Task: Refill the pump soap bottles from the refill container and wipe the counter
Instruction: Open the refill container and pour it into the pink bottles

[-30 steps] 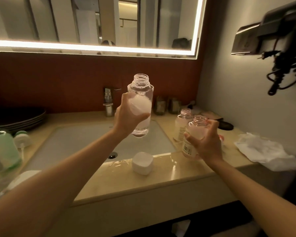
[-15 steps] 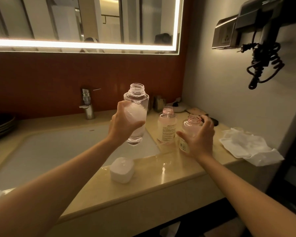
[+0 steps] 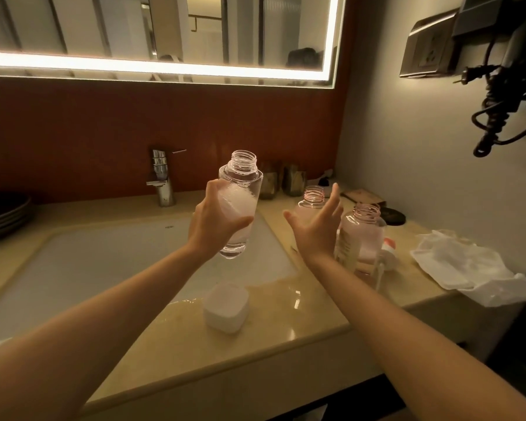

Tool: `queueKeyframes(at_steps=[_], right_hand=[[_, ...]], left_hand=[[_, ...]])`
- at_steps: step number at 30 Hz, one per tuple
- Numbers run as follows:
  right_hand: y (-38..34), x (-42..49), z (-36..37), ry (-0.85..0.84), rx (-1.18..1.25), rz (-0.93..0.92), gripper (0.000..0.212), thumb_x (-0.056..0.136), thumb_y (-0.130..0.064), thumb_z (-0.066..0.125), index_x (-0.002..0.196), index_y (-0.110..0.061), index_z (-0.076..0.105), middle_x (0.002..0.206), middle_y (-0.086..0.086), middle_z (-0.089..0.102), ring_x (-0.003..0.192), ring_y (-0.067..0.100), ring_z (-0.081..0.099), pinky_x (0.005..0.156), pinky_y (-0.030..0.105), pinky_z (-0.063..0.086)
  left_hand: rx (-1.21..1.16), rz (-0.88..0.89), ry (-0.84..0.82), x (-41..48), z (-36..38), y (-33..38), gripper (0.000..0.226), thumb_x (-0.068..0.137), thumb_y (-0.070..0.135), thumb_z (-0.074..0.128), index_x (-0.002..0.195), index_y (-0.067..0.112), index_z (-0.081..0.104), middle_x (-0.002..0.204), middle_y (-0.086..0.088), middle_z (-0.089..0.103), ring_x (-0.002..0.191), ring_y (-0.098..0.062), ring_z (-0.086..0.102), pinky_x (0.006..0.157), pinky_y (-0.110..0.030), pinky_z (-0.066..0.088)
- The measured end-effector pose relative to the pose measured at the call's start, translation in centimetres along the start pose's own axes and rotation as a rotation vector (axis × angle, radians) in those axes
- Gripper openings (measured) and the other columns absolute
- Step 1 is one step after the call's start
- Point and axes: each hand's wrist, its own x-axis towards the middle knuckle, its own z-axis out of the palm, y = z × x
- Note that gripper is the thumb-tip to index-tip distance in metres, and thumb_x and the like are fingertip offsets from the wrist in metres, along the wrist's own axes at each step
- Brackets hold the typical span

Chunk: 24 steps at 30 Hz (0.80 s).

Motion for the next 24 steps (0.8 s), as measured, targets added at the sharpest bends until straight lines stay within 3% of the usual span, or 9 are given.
queueKeyframes(at_steps=[4,8,11,16,24], right_hand=[[0.7,1.2,1.5,-0.002,-0.078,0.17,0.107,0.071,-0.039,0.076,0.147,-0.018,0.004,0.152,0.016,0.015,0.139,0.032,0.02,0.11,0.044,0.031],[1.2,1.6,2.3,0.002,-0.085,0.292,0.091,0.072,-0.036,0.076,0.14,-0.017,0.019,0.138,0.015,0.039,0.122,0.032,0.044,0.094,0.043,0.045],[0.9,1.0,2.5,-0.018,-0.07,0.221,0.081,0.071,-0.035,0.075,0.133,-0.016,0.027,0.129,0.012,0.047,0.113,0.029,0.05,0.085,0.04,0.047],[-2.7,-0.4,2.5,-0.083,0.023,0.075,0.078,0.072,-0.038,0.075,0.132,-0.016,0.03,0.128,0.008,0.049,0.111,0.024,0.05,0.077,0.027,0.037],[-11.1,-7.1,3.4,-0.294,0.241,0.011,0.082,0.07,-0.045,0.074,0.133,-0.021,0.027,0.118,0.006,0.056,0.102,0.024,0.056,0.082,0.034,0.046]], left_hand=[[0.02,0.009,-0.026,0.1,0.1,-1.1,0.076,0.066,0.027,0.082,0.126,0.012,0.038,0.118,-0.012,0.055,0.103,-0.03,0.052,0.077,-0.034,0.044],[0.021,-0.02,-0.018,0.1,-0.4,-2.2,0.074,0.066,0.025,0.081,0.125,0.014,0.039,0.115,-0.01,0.056,0.094,-0.022,0.049,0.072,-0.029,0.039],[0.03,-0.03,-0.012,0.0,-1.2,-2.9,0.073,0.066,0.024,0.081,0.125,0.014,0.039,0.113,-0.01,0.056,0.091,-0.02,0.046,0.072,-0.028,0.038],[0.056,-0.026,0.014,-0.7,-3.6,-3.1,0.073,0.066,0.023,0.081,0.125,0.013,0.04,0.111,-0.01,0.056,0.089,-0.02,0.046,0.07,-0.029,0.036],[0.182,-0.018,0.107,-2.6,-10.9,-3.1,0.073,0.067,0.022,0.08,0.126,0.012,0.04,0.113,-0.014,0.058,0.095,-0.032,0.053,0.069,-0.029,0.034]])
